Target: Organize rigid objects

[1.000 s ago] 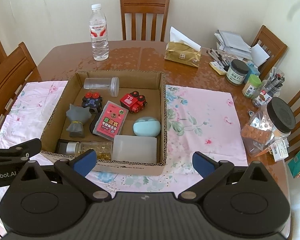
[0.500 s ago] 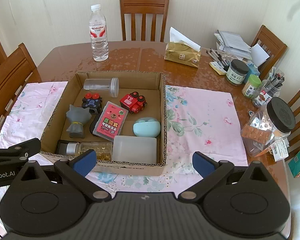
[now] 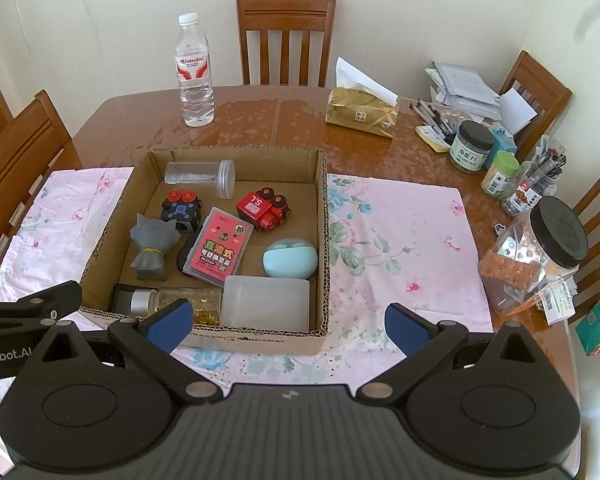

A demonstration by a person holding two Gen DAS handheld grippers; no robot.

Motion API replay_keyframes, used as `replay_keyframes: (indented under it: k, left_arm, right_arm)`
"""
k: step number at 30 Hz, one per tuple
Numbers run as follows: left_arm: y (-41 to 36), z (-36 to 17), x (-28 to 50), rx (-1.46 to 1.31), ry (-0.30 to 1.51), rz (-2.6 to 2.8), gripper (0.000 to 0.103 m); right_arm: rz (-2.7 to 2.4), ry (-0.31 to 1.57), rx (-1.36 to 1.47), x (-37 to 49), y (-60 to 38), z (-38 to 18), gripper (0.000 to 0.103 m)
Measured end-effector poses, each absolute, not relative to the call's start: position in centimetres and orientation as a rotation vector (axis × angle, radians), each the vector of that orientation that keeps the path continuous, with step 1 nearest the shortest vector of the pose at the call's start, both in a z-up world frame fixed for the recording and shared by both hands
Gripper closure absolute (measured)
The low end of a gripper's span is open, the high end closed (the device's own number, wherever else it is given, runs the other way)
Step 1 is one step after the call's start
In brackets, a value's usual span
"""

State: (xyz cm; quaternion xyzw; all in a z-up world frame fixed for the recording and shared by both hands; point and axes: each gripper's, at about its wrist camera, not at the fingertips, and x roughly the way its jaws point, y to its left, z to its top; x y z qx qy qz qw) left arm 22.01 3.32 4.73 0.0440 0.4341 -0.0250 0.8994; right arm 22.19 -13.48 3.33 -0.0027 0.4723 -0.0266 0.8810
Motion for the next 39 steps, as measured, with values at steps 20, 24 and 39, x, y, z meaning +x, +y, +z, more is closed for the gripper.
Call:
replay_keyframes:
  k: [20,24,39]
  left_arm:
    - [3.0,4.32,22.32,0.108,0.911,-0.022,0.001]
    - [2.97,4.32,22.33,0.109,0.911,-0.025,0.001]
    - [2.74,4.47,22.31,0.109,0.907,-0.03,0.001]
  right_arm:
    - [-0.068,0.984,-0.024,22.57,-13.47,3.06,0.0]
    - [-0.071,0.983,-0.024,22.61,-13.53,3.09,0.0]
    - [-0.069,0.983,-0.023,22.61,-13.63,3.14,0.0]
